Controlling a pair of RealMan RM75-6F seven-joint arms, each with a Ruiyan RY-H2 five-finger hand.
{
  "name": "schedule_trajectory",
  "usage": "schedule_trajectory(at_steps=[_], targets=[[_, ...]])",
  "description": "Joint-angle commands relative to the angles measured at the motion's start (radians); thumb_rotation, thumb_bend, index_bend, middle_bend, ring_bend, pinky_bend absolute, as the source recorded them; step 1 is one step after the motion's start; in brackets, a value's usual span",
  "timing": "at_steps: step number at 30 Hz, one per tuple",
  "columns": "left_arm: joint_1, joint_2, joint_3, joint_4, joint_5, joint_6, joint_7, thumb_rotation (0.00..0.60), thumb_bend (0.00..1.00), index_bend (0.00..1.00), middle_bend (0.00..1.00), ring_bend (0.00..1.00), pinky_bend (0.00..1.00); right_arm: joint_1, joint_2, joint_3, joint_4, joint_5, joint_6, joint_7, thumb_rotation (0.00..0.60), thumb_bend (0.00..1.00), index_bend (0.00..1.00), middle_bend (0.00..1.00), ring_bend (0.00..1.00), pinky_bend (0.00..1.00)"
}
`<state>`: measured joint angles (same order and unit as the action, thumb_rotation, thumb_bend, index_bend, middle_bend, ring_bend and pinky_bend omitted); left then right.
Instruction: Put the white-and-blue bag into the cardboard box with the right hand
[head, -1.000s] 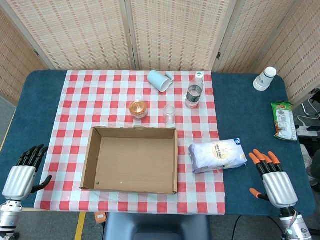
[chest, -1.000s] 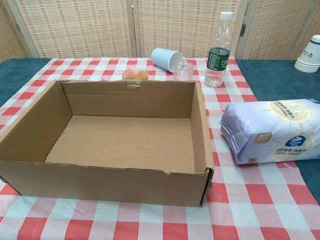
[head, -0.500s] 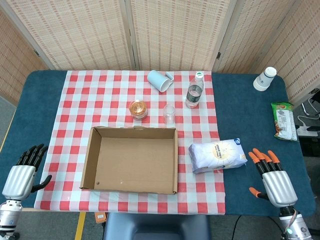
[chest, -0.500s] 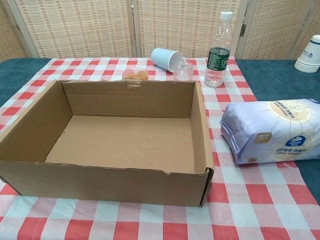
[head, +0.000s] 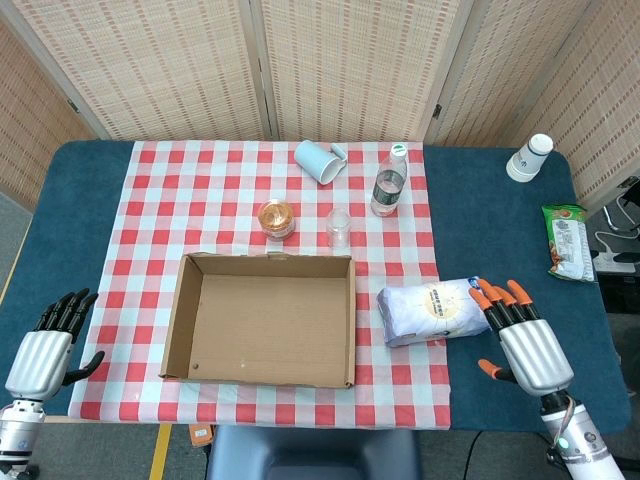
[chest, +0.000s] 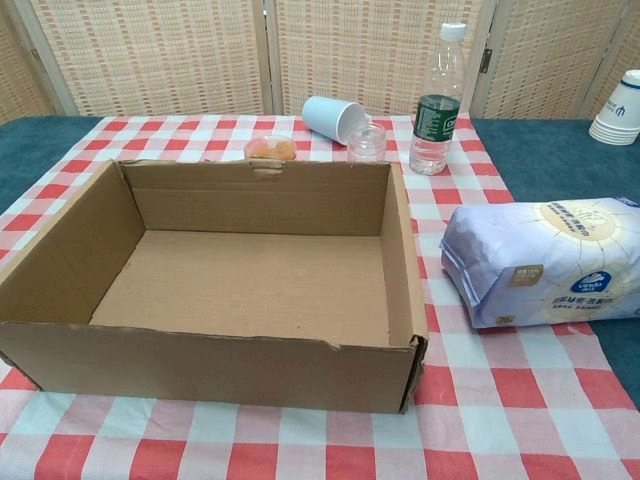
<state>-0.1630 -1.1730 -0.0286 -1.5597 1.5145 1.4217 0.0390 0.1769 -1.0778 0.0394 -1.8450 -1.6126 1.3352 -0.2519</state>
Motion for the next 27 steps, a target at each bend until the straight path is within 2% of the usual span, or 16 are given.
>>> schedule_trajectory(at_steps=[1,4,9,17,27], targets=[[0.001,0.001,-0.001,0.000,-0.001,0.001,-0.001,0.600,0.28,0.00,0.00,0.00,0.13,0.079,0.053,0.037,-0.043,0.062,-0.117,0.018,0.600,0.00,0.00,0.00,0.00,0.00],[0.002,0.004,-0.004,-0.001,-0.004,0.005,-0.007,0.600,0.28,0.00,0.00,0.00,0.13,0.142,0.097,0.056,-0.072,0.135,-0.234,0.033,0.600,0.00,0.00,0.00,0.00,0.00],[0.003,0.010,-0.008,0.000,-0.012,0.007,-0.021,0.600,0.28,0.00,0.00,0.00,0.13,0.229,0.122,0.077,-0.077,0.251,-0.366,-0.065,0.600,0.00,0.00,0.00,0.00,0.00],[0.000,0.009,-0.011,0.006,-0.019,-0.002,-0.024,0.600,0.28,0.00,0.00,0.00,0.13,0.308,0.116,0.103,-0.078,0.368,-0.422,-0.153,0.600,0.00,0.00,0.00,0.00,0.00],[-0.003,0.005,-0.014,0.012,-0.031,-0.013,-0.022,0.600,0.28,0.00,0.00,0.00,0.13,0.366,0.064,0.077,-0.025,0.444,-0.478,-0.173,0.600,0.00,0.00,0.00,0.00,0.00]])
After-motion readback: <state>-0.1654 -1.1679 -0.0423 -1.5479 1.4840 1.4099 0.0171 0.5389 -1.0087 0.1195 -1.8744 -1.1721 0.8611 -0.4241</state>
